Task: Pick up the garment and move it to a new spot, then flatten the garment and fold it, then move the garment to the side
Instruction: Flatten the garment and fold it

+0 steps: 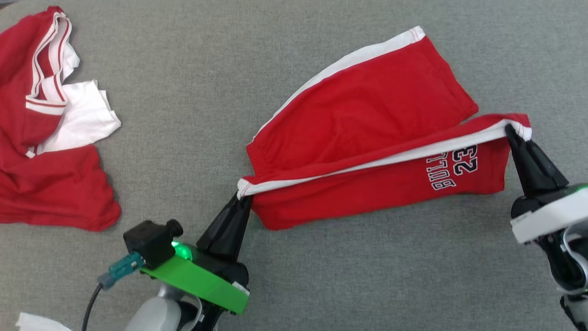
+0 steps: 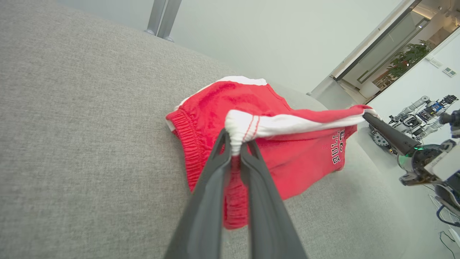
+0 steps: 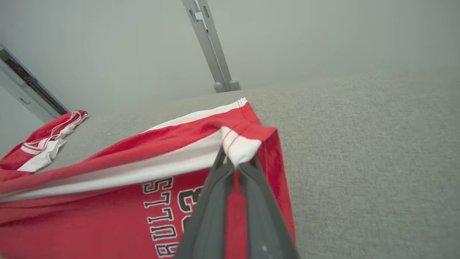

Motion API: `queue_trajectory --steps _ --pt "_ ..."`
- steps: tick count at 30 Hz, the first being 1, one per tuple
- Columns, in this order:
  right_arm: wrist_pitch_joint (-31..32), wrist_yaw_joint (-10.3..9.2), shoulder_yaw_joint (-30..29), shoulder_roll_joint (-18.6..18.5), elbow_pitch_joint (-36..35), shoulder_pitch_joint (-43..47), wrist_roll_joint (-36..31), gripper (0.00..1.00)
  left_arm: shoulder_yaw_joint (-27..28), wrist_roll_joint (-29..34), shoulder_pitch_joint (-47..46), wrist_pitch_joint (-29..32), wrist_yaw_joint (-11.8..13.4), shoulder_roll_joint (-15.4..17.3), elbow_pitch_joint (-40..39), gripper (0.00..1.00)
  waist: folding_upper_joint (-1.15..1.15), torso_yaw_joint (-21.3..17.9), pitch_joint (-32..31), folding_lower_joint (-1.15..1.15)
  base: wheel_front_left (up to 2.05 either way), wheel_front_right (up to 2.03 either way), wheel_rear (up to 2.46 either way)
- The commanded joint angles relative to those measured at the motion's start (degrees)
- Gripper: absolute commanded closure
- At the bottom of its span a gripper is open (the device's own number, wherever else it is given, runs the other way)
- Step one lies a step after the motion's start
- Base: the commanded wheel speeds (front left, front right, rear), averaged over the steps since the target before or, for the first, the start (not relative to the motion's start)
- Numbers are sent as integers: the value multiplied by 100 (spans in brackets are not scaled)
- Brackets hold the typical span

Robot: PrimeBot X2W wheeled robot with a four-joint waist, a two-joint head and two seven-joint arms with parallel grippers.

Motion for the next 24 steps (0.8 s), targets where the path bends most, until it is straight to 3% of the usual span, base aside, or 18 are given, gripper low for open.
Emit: queue_trajectory --steps 1,9,24 --pt "186 -12 2 -117 114 -293 43 100 -18 -69 -271 77 -14 45 -24 100 0 342 463 1 0 0 0" --pt "1198 -12 138 -571 622 -1595 85 100 -131 -298 -1222 332 -18 -64 189 100 0 629 851 1 0 0 0" --pt "2020 -12 245 -554 1418 -2849 -163 100 -524 -558 -2498 339 -21 -313 1273 100 0 834 1067 1 0 0 0"
